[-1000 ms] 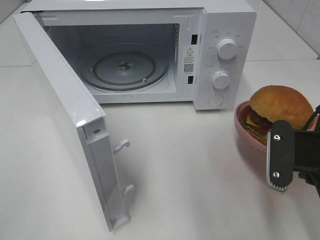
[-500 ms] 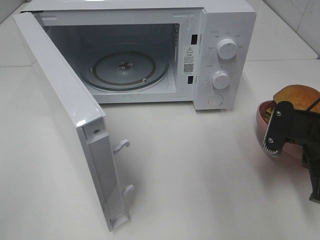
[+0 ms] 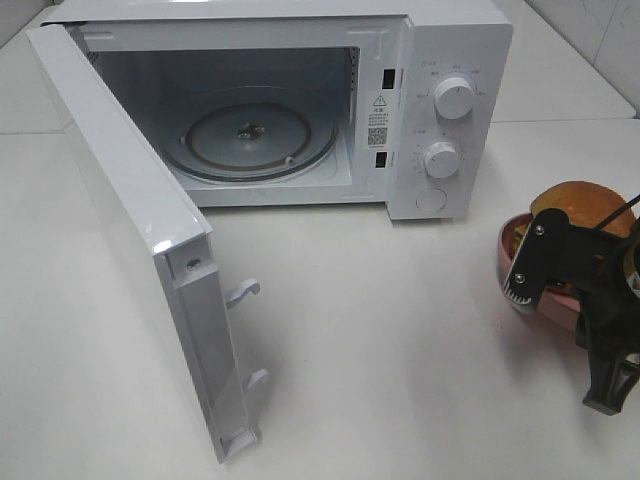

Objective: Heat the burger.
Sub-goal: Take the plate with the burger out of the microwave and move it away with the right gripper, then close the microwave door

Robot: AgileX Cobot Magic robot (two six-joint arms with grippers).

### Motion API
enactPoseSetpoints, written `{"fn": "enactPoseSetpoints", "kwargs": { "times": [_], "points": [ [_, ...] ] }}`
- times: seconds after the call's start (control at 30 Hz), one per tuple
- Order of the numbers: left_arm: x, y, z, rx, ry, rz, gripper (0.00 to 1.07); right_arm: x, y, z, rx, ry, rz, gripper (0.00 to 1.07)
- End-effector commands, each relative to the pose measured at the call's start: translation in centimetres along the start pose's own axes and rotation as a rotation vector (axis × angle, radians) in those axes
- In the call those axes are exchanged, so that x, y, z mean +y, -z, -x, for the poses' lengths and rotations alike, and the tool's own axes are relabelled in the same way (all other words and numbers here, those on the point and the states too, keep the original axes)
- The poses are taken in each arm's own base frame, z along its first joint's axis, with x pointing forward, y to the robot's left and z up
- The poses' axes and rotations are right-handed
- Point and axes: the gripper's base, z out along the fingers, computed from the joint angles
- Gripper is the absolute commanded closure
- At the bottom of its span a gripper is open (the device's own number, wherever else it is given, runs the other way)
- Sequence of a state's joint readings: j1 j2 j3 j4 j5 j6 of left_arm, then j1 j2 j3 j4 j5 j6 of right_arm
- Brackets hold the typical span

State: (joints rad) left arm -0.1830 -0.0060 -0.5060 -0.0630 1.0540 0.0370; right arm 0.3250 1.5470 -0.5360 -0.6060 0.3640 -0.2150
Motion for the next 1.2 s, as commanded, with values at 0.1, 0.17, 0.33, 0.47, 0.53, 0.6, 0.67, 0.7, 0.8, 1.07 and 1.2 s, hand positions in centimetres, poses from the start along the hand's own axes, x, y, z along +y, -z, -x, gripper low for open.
{"fn": "enactPoseSetpoints", "kwargs": {
  "times": [0.1,0.17,0.33,0.47,0.53,0.6,0.67,0.7,0.8,1.07,1.2],
  "points": [
    [0.0,0.2,-0.1,-0.030,0.000,0.000,1.06,0.0,0.2,0.3,-0.016,-0.092,0.020,0.76],
    [0.0,0.2,-0.1,-0.030,0.000,0.000,1.06,0.0,0.2,0.3,-0.014,-0.123,0.028,0.67],
    [0.0,0.2,-0.1,-0.030,0.000,0.000,1.06,-0.1,0.4,0.4,-0.013,-0.307,0.026,0.51],
    [0.0,0.2,-0.1,-0.030,0.000,0.000,1.06,-0.4,0.8,0.4,-0.006,-0.473,0.017,0.51],
    [0.0,0.2,-0.1,-0.030,0.000,0.000,1.06,-0.7,1.1,0.3,0.035,-0.594,0.014,0.51],
    [0.0,0.2,-0.1,-0.030,0.000,0.000,1.06,-1.2,1.7,0.3,0.093,-0.763,0.004,0.51],
    [0.0,0.2,-0.1,-0.030,0.000,0.000,1.06,-1.6,2.1,0.4,0.130,-0.836,0.004,0.49],
    [0.0,0.2,-0.1,-0.030,0.000,0.000,1.06,-1.6,2.1,0.4,0.130,-0.836,0.004,0.49],
    [0.0,0.2,-0.1,-0.030,0.000,0.000,1.06,-2.0,2.9,0.7,0.200,-0.902,0.031,0.44],
    [0.0,0.2,-0.1,-0.030,0.000,0.000,1.06,-3.4,4.3,1.3,0.230,-0.952,0.121,0.33],
    [0.0,0.2,-0.1,-0.030,0.000,0.000,1.06,-4.6,4.5,0.0,0.219,-1.033,0.236,0.33]
  ]
}}
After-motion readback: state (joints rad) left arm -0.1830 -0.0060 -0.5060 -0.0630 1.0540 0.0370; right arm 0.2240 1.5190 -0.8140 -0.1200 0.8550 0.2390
